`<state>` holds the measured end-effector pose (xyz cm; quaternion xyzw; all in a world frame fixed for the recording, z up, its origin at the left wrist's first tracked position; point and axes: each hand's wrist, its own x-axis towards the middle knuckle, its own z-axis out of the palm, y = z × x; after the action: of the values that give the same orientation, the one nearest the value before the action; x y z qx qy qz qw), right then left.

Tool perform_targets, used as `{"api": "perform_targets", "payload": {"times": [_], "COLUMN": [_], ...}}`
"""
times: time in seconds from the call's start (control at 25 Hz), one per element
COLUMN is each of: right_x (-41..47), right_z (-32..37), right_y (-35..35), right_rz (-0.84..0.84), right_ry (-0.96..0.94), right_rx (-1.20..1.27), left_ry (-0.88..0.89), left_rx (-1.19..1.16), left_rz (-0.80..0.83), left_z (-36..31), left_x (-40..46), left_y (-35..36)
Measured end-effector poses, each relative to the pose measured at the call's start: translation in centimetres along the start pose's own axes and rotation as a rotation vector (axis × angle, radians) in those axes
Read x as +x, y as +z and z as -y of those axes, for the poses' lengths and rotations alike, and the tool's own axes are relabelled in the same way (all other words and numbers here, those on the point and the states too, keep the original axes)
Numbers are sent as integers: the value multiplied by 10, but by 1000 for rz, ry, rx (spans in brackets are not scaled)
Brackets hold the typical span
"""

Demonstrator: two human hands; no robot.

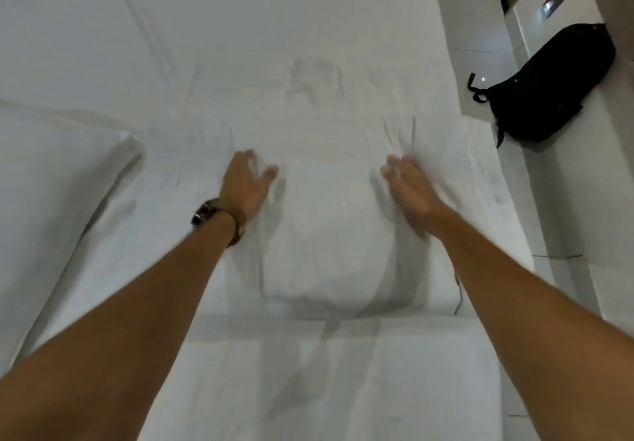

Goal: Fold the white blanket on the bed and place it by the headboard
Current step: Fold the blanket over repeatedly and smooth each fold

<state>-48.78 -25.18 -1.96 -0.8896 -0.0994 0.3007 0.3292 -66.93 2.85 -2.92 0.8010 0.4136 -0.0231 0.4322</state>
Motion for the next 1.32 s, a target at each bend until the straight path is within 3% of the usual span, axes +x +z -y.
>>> {"api": "perform_targets", "payload": {"times": [0.04, 0.12, 0.36, 0.48, 0.72, 0.88, 1.0, 1.08, 1.12, 1.2, 1.24, 1.32], "right_x": [-1, -7, -17, -55, -150, -200, -236, -254, -261, -265, -262, -241], "right_z": [-18, -42, -70, -88, -134, -149, -154, -161, -160, -151, -142, -130], "right_y": [18, 47, 65, 61, 76, 101, 125, 138, 142, 143, 141, 131], "right_rz": [53, 39, -113, -110, -292, -421, -464, -496, -523, -584, -590, -464], "right_ry": [-60, -103, -225, -254, -201, -118, -43, 4, 64, 308, 433, 513], "right_rx": [-282, -526, -598, -614, -643, -616, -526, -380, -177, 493, 817, 1333], "left_ry": [102, 175, 139, 133, -68, -194, -327, -437, -522, -705, -765, -788], "left_rx": [260, 538, 690, 713, 542, 386, 46, -346, -593, -1129, -1338, -1535], "left_rz": [42, 46, 12, 3, -273, -353, -462, -554, -618, -716, -684, -480], "left_z": [16, 40, 54, 68, 124, 142, 127, 111, 102, 92, 91, 93], "left_x": [-9, -27, -48, -87, -187, -223, -239, -244, -242, -235, -230, -223], "left_y": [16, 41, 56, 54, 60, 71, 85, 93, 94, 92, 91, 89]}}
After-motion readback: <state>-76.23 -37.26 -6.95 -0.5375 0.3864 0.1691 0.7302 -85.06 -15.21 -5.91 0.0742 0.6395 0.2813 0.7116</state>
